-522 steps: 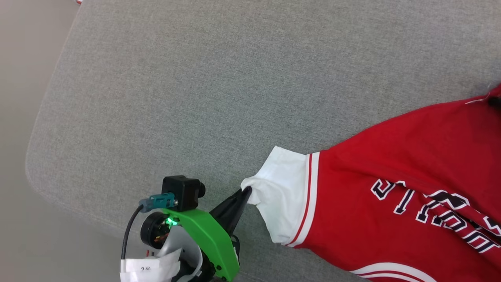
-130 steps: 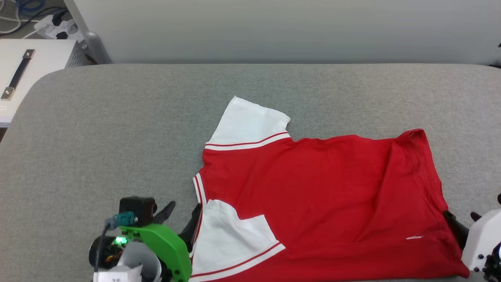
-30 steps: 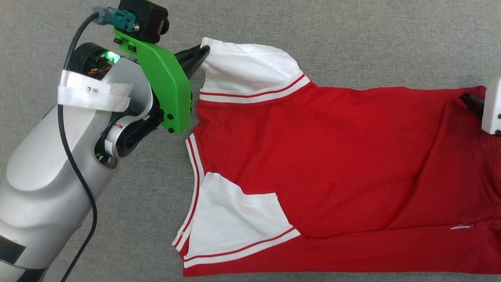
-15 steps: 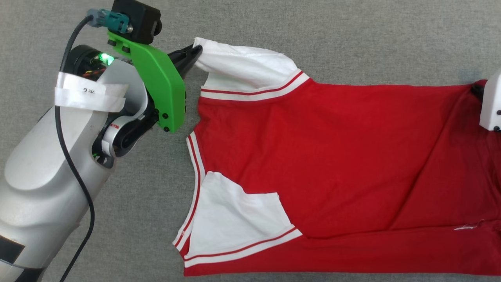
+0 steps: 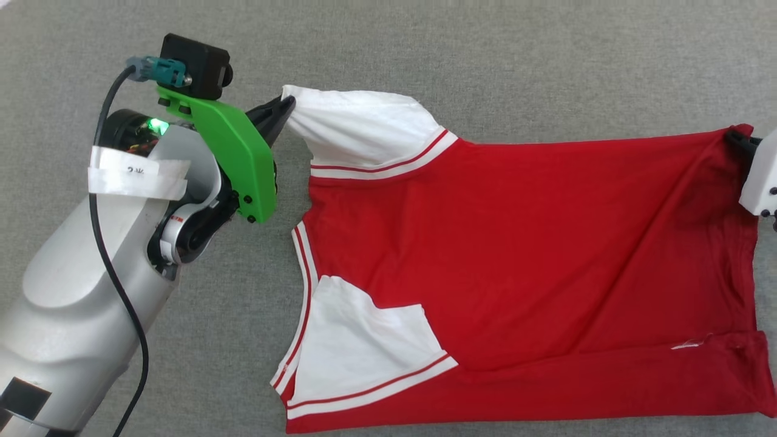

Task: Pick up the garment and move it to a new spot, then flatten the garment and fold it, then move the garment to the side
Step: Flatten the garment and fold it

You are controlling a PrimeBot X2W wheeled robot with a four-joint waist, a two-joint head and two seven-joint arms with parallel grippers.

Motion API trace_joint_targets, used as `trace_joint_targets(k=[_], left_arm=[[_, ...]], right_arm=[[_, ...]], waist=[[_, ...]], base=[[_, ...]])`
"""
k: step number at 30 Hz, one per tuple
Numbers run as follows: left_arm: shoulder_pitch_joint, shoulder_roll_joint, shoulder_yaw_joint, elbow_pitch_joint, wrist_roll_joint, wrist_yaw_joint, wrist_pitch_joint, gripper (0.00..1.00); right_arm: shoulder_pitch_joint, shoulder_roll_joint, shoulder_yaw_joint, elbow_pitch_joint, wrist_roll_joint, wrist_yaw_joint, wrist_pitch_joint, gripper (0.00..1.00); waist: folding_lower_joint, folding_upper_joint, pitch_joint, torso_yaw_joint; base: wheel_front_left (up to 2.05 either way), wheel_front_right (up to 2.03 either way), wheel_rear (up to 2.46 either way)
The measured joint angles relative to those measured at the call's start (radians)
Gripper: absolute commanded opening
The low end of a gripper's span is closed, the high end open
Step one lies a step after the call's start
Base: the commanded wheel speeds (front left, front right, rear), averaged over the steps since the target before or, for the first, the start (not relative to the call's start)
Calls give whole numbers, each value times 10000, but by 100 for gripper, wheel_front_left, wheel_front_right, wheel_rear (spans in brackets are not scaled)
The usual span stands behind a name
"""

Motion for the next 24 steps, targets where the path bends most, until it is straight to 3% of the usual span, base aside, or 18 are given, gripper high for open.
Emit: trace_joint_targets(k=[12,24], left_arm=[[1233,63,-33,-382,-355,13,-481,0],[3221,738,-182,-1944,-451,621,-602,0]], right_arm=[[1418,-585,514,-384,1716,-2,-1243,0],[3357,-1636,1352,-1296,2926,-2,-2339,0]], waist=[[0,0,-1179,-89],[0,0,-1855,79]], base=[[0,0,0],[0,0,0]])
